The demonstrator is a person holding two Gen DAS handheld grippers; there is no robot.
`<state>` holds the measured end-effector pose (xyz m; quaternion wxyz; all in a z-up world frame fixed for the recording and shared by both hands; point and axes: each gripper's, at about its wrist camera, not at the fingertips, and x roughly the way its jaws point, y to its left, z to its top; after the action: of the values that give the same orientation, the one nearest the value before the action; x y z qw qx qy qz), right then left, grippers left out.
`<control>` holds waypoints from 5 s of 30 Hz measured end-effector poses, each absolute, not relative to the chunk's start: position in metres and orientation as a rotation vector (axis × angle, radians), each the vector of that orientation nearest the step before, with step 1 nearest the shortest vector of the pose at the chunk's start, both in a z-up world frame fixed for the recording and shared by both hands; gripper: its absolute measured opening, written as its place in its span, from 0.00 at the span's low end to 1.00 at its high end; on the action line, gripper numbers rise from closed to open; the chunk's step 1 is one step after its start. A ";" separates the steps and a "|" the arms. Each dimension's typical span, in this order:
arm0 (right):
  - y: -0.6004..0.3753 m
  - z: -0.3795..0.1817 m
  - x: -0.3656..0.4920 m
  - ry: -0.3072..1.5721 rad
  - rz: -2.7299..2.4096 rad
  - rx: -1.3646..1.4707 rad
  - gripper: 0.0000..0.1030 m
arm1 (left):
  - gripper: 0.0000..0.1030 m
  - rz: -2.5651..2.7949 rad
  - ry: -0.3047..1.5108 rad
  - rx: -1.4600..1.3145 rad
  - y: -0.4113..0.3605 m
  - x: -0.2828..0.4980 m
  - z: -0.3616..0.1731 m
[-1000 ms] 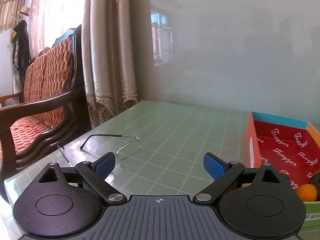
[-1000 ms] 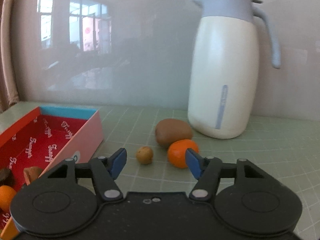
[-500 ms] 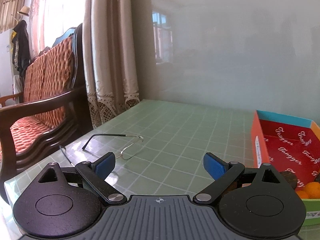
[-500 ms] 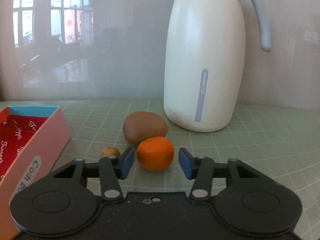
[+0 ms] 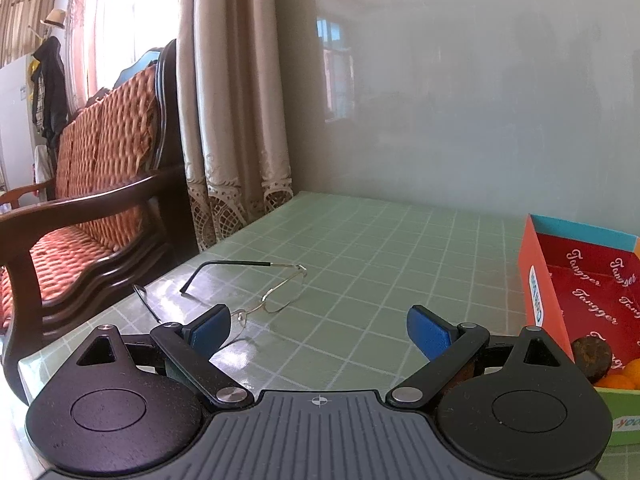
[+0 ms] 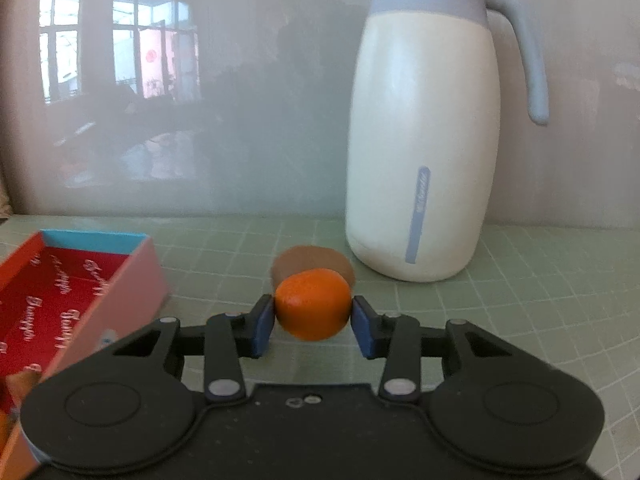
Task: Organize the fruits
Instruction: 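Carry the mandarin into the red box and open the right tool, then move the left tool to the small brown fruit and grasp it, then carry the small brown fruit into the red box and open the left tool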
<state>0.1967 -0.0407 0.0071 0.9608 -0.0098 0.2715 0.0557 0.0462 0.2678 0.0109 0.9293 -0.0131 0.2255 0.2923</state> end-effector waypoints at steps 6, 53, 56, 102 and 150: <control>-0.028 0.025 0.173 0.505 0.185 -0.015 0.39 | 0.92 0.606 0.454 -0.030 0.269 0.041 0.017; -0.071 0.052 0.136 0.444 0.204 0.024 0.60 | 0.92 0.503 0.439 0.025 0.199 0.071 0.032; -0.101 0.054 0.134 0.444 0.160 0.047 0.60 | 0.92 0.463 0.427 0.031 0.173 0.083 0.035; -0.388 0.014 0.112 0.458 -0.444 0.275 0.60 | 0.61 0.102 0.617 0.106 -0.052 0.234 -0.021; -0.263 0.028 0.142 0.476 -0.232 0.258 0.61 | 0.24 0.161 0.484 0.071 0.060 0.139 0.046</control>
<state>0.1419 -0.2633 0.0279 0.9570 0.1272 0.2344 -0.1143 0.1390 0.0605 0.0463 0.9670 0.0351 0.2394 0.0798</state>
